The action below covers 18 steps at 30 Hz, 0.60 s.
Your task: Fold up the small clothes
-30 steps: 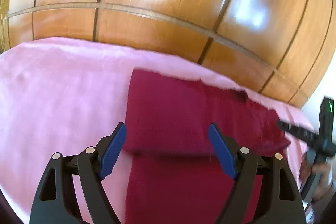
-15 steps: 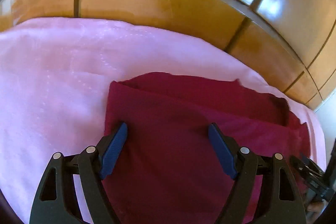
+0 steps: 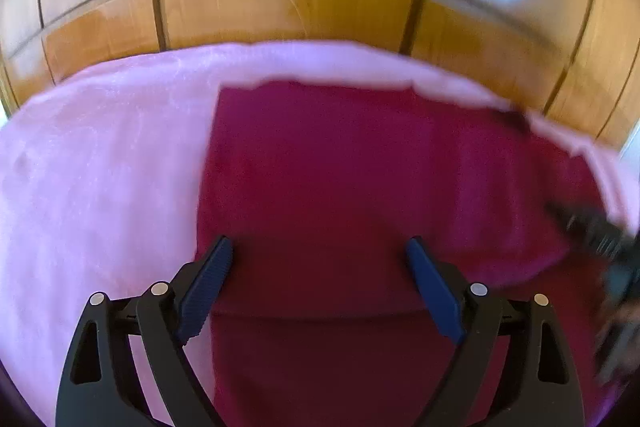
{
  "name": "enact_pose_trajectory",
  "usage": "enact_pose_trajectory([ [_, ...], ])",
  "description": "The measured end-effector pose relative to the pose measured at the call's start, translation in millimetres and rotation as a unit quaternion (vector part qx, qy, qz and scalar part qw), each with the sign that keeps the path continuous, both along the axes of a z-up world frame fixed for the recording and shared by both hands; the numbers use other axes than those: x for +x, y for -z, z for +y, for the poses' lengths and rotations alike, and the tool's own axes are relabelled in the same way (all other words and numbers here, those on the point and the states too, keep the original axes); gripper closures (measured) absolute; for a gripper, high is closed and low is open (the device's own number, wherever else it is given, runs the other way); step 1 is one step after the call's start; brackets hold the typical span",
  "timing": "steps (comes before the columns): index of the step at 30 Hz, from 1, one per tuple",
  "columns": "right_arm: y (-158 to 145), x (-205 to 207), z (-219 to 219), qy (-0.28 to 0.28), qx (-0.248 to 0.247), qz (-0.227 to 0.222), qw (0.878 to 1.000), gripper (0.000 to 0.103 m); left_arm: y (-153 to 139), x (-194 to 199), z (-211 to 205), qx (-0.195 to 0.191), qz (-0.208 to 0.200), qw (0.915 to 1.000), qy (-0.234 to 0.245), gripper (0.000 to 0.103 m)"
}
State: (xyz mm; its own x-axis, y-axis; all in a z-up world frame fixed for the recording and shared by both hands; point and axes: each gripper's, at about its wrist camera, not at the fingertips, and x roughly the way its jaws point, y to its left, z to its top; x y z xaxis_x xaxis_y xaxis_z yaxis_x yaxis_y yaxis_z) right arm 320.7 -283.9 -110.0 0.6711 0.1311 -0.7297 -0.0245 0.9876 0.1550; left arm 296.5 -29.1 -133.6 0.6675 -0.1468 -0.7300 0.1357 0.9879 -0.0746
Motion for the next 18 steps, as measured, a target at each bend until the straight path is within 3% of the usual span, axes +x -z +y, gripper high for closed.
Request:
enact_pose_trajectory([
  [3, -0.1, -0.5, 0.1, 0.0, 0.0, 0.0, 1.0, 0.015, 6.2, 9.4, -2.4, 0.006, 0.011, 0.9999, -0.005, 0.01],
  [11, 0.2, -1.1, -1.1, -0.002, 0.005, -0.001, 1.0, 0.013, -0.2, 2.0, -2.0, 0.019, 0.0, 0.9996, -0.02, 0.01],
  [18, -0.5, -1.4, -0.8, -0.004, 0.007, -0.001, 1.0, 0.011, -20.6, -35.9, 7.5, -0.018, -0.019, 0.9992, -0.031, 0.01],
])
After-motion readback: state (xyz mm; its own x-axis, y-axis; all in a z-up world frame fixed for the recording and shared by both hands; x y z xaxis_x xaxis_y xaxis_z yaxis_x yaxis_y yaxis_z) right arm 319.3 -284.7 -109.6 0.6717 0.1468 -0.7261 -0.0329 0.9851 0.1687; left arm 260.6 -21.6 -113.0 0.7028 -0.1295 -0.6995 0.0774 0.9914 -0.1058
